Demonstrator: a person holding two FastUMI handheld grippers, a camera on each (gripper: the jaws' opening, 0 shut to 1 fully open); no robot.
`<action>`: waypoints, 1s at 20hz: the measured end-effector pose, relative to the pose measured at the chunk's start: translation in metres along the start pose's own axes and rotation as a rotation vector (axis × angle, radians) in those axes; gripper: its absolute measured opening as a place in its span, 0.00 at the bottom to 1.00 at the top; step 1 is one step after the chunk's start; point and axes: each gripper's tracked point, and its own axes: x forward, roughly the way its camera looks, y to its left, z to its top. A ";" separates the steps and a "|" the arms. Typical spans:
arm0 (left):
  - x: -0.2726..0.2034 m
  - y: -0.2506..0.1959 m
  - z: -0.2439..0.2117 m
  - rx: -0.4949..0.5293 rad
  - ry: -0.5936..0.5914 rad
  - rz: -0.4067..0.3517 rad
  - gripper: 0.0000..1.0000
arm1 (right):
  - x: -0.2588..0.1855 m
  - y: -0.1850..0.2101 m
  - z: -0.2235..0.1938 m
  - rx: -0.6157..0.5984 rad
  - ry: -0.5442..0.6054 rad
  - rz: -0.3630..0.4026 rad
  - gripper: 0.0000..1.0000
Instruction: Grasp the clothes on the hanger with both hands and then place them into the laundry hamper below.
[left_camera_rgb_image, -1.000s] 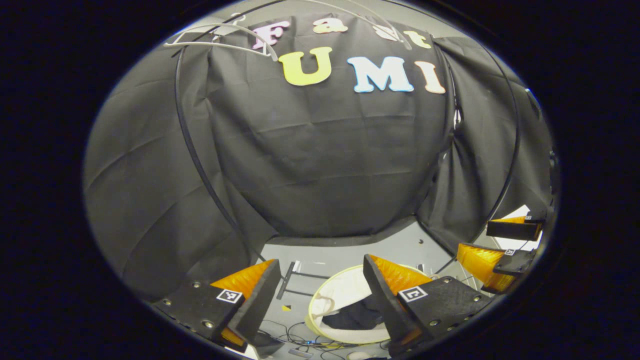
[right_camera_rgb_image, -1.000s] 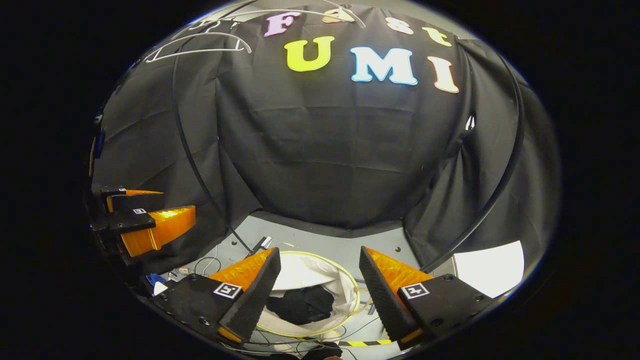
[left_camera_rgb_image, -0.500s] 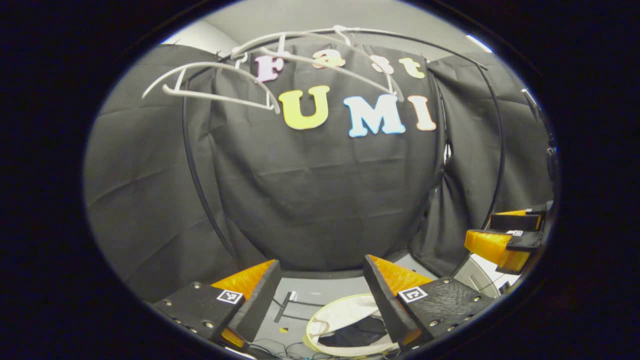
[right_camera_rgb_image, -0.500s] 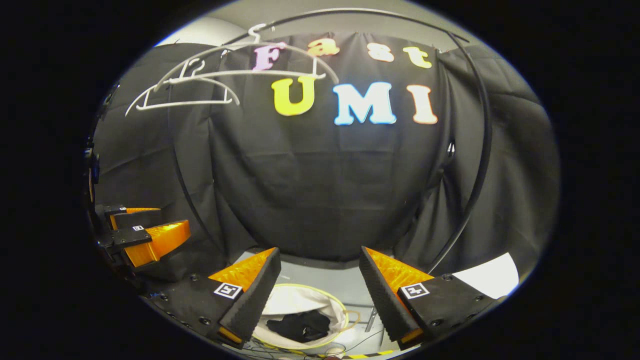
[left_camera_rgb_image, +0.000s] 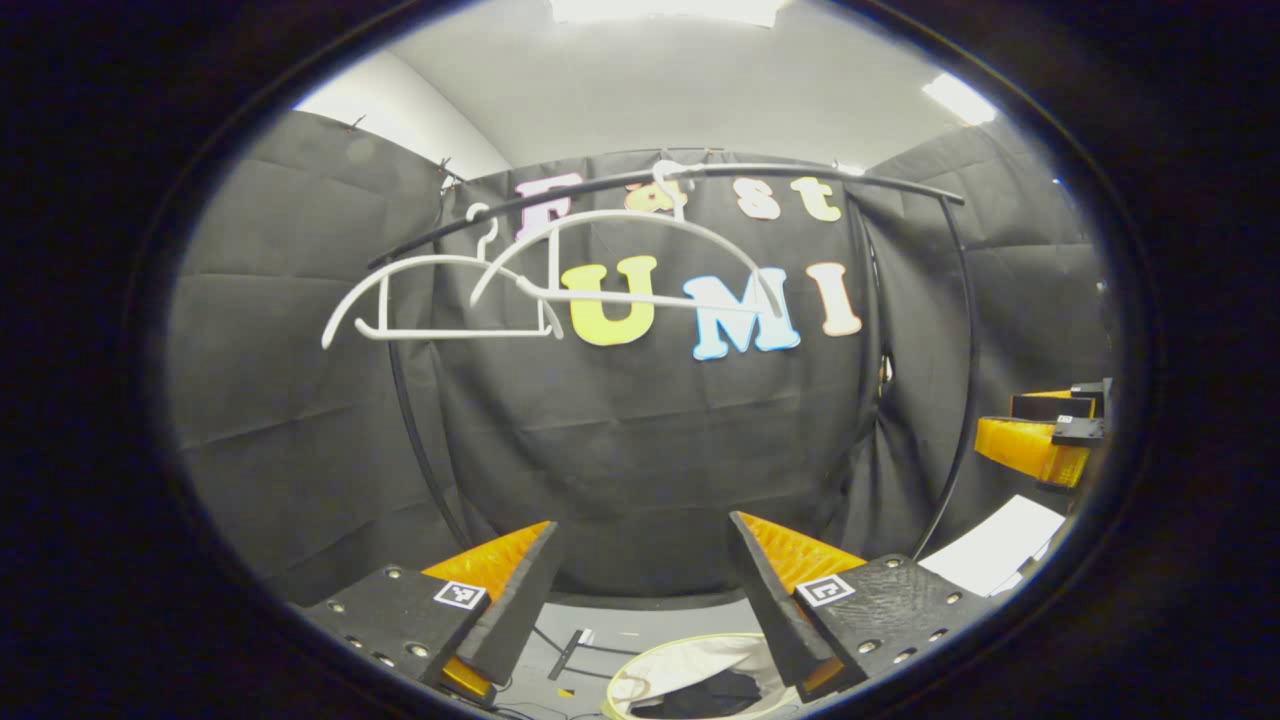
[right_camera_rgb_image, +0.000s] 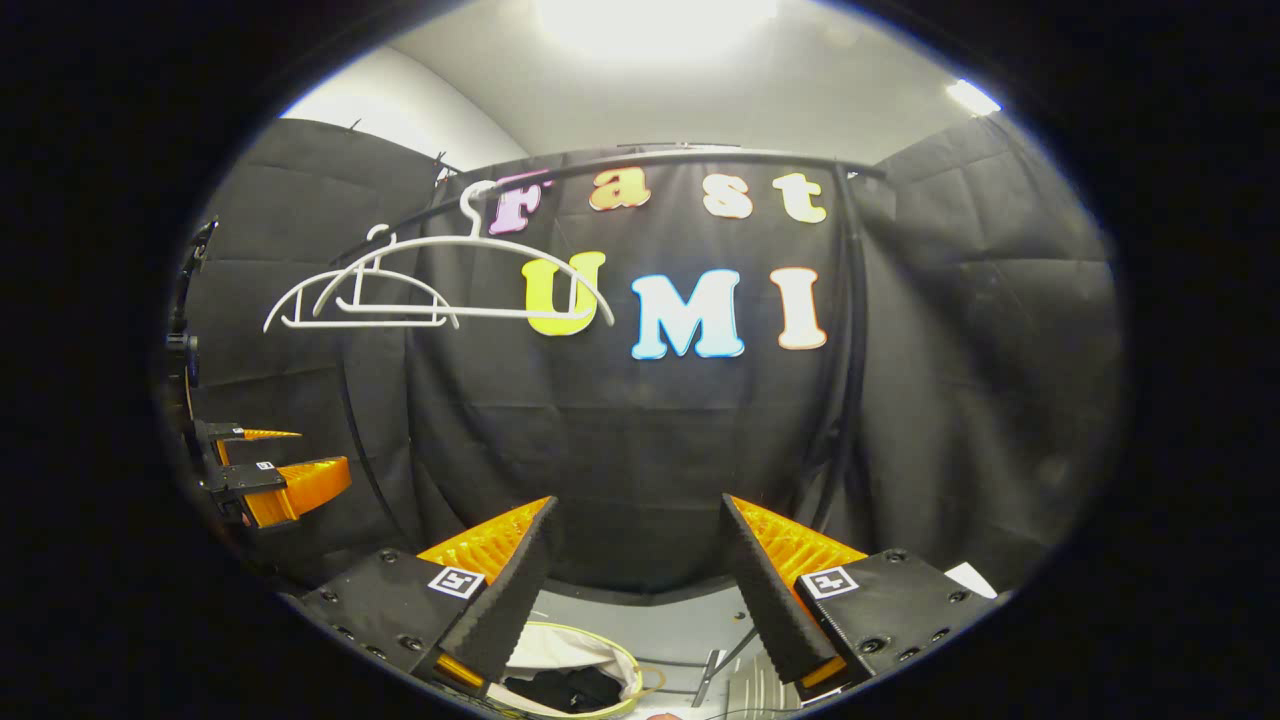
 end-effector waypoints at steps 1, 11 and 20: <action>-0.011 -0.008 0.009 -0.001 -0.022 -0.007 0.97 | -0.008 -0.010 0.008 -0.002 -0.017 -0.007 0.97; -0.087 -0.053 0.055 0.002 -0.153 0.001 0.97 | -0.084 -0.089 0.022 0.030 -0.099 -0.120 0.96; -0.131 -0.023 0.057 -0.018 -0.182 0.084 0.96 | -0.122 -0.105 0.027 0.039 -0.155 -0.150 0.96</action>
